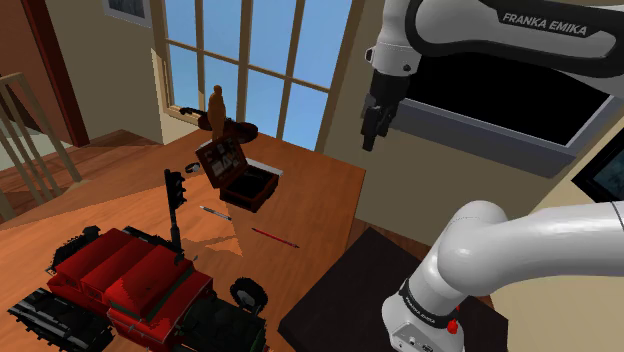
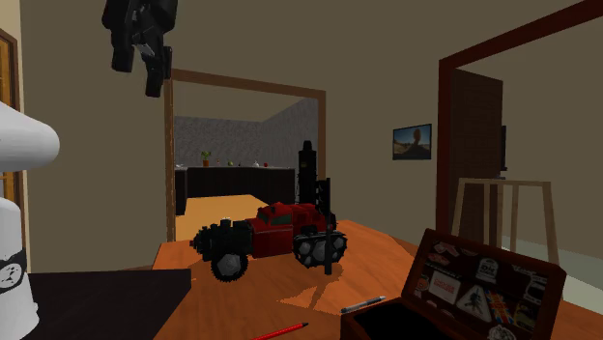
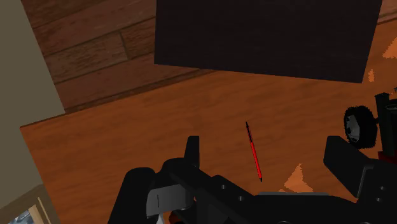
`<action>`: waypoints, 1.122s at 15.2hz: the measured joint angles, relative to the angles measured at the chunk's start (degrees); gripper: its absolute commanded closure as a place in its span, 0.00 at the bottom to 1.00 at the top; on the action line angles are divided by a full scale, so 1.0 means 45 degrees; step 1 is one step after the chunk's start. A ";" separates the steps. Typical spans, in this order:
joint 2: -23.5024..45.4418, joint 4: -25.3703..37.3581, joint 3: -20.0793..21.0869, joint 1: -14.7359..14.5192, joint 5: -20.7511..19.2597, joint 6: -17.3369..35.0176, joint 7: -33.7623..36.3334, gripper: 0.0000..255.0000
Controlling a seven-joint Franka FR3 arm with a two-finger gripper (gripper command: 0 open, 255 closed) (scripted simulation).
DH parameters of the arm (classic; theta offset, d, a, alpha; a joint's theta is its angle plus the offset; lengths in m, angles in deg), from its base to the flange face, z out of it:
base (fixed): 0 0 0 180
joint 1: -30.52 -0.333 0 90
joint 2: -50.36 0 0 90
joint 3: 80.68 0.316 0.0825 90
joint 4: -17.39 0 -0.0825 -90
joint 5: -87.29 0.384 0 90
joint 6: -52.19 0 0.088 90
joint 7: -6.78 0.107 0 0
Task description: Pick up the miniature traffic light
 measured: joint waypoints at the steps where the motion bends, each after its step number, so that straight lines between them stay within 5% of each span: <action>1: 0.0000 0.0000 0.0000 0.0000 0.0000 0.0000 0.0000 0.00; 17: 0.5145 0.1397 0.2620 -0.0528 0.1745 0.4089 0.4095 0.00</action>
